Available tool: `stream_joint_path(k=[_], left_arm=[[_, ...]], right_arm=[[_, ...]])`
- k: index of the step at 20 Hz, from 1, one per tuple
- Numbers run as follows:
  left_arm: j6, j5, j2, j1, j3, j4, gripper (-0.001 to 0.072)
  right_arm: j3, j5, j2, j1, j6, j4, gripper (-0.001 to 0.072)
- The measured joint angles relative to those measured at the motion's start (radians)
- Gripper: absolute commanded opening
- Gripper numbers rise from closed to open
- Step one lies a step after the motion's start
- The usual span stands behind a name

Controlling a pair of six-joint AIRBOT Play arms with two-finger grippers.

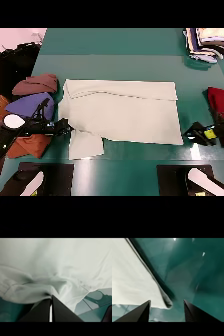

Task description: Fold the shirts.

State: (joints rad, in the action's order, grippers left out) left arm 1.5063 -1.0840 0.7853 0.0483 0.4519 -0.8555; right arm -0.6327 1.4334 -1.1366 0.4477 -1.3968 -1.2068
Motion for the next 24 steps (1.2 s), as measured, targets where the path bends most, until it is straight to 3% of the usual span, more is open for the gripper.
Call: stream_joint_path(k=[3,4,5,7,12,19,24], left_arm=[[-0.008,-0.001,0.000,0.000,0.005,0.001,0.0021],[-0.011,-0.002,0.000,0.000,0.005,0.001,0.0020],[-0.012,-0.007,0.000,0.000,0.005,0.000,0.0019],[-0.015,-0.024,-0.001,0.000,0.011,-0.008,0.0018],[0.044,-0.107,-0.108,0.000,0.055,-0.130,0.0019],[0.135,-0.351,-0.297,0.000,0.127,-0.141,0.0019],[0.102,-0.302,-0.208,0.000,0.248,-0.127,0.0020]], right_arm=[[0.046,0.004,-0.052,-0.064,0.013,0.064,0.0403],[0.053,0.000,-0.063,-0.089,0.016,0.068,0.0224],[0.062,-0.017,-0.070,-0.116,0.020,0.068,0.0128],[0.071,-0.033,-0.072,-0.158,0.024,0.076,0.0017],[0.064,-0.053,0.041,-0.198,0.026,0.033,0.0016],[-0.103,0.117,0.282,-0.208,0.021,-0.077,0.0016],[-0.286,0.121,0.267,-0.265,0.011,-0.095,0.0016]])
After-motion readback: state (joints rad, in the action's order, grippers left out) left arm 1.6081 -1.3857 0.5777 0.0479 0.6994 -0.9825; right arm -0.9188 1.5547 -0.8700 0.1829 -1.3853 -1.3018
